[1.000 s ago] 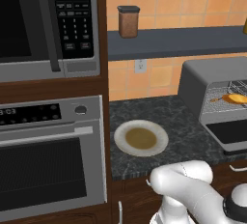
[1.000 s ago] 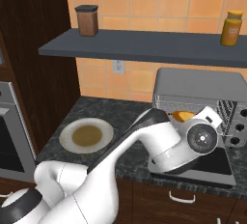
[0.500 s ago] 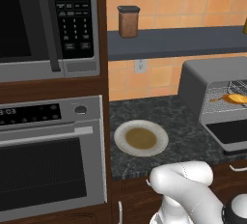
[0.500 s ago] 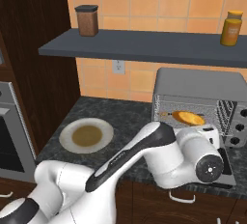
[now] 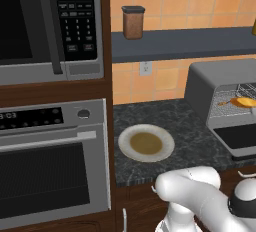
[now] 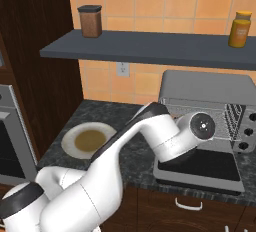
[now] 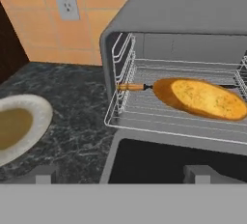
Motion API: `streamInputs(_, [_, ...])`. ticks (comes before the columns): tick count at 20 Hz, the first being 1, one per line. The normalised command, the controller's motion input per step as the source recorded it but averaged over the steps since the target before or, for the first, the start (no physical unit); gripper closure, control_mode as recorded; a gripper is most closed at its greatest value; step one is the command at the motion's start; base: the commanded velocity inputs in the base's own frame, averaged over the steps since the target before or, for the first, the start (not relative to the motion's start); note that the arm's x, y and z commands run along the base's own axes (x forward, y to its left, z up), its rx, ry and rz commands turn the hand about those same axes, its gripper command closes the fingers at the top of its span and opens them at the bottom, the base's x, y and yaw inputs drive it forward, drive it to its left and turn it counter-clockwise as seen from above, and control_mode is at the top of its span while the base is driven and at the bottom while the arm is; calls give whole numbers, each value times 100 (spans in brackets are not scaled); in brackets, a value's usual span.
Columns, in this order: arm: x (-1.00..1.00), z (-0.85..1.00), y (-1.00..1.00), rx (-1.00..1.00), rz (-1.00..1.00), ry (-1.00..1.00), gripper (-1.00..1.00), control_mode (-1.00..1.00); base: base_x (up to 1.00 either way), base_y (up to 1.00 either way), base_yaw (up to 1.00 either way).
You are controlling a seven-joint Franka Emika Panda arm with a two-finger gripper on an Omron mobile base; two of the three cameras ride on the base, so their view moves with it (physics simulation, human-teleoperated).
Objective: Pick up the kebab skewer and baguette bread, and place them inside the toaster oven. Close the toaster oven door and start by setting the timer.
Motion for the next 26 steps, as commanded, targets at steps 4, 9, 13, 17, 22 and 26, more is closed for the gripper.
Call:
streamInputs(4, [14,-5,0,17,-19,3,-100,-100,0,0,0])
streamInputs(9, [2,-21,2,0,-4,-7,-100,-100,0,0,0])
streamInputs(13, [13,-31,0,0,-5,-7,-100,-100,0,0,0])
streamInputs(17, [36,-5,2,0,-5,-3,-100,-100,0,0,0])
streamInputs(22, [36,-3,0,-1,-5,0,-100,-100,0,0,0])
streamInputs(26, [22,-1,0,-15,-9,-2,-100,-100,0,0,0])
